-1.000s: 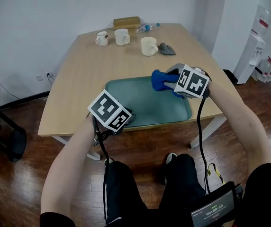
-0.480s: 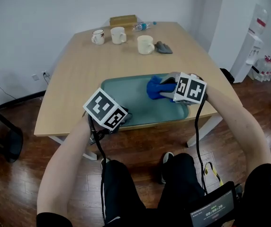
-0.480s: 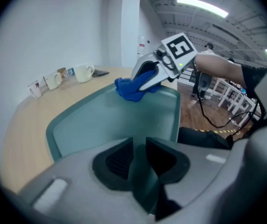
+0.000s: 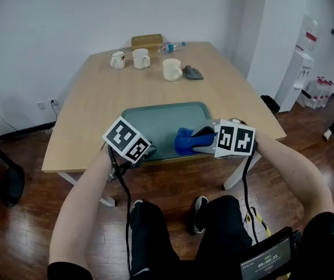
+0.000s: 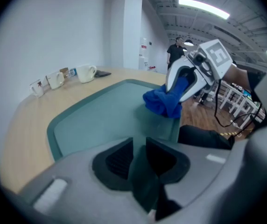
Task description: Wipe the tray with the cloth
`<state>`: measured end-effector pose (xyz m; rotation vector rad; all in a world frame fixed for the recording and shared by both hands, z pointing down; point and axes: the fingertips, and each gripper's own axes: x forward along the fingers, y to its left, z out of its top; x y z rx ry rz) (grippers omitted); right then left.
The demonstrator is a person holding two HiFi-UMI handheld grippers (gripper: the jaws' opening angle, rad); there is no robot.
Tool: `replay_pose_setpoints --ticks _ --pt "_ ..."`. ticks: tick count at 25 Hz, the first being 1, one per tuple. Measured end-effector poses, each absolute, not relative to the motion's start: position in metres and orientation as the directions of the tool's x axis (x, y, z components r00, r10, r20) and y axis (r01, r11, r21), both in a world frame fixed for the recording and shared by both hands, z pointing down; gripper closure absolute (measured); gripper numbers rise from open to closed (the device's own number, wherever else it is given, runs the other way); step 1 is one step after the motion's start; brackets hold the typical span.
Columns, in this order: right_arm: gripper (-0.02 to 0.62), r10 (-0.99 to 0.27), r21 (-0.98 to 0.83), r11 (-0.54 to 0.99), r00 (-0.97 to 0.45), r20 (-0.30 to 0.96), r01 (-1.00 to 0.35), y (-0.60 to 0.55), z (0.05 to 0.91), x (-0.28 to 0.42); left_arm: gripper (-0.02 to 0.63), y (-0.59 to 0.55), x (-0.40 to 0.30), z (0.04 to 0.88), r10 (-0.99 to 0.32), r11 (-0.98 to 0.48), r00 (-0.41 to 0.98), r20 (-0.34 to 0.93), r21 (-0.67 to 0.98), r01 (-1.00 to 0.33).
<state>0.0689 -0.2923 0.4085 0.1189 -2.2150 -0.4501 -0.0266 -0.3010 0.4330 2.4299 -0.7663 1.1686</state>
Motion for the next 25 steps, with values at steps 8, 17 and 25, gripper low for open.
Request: replay_pose_setpoints --ticks 8,17,25 --pt "0.488 -0.389 0.427 0.899 -0.631 0.671 -0.099 -0.392 0.386 0.092 0.515 -0.298 -0.024 0.428 -0.343 -0.813 0.531 0.775 0.038 -0.581" --pt "0.488 -0.534 0.523 0.831 -0.533 0.656 -0.190 -0.492 0.392 0.106 0.518 -0.302 -0.031 0.422 -0.389 -0.802 0.511 0.767 -0.008 -0.598" --pt "0.489 -0.430 0.409 0.894 -0.611 0.665 -0.184 -0.449 0.407 0.116 0.518 -0.304 -0.032 0.423 -0.379 -0.798 0.511 0.771 0.007 -0.603"
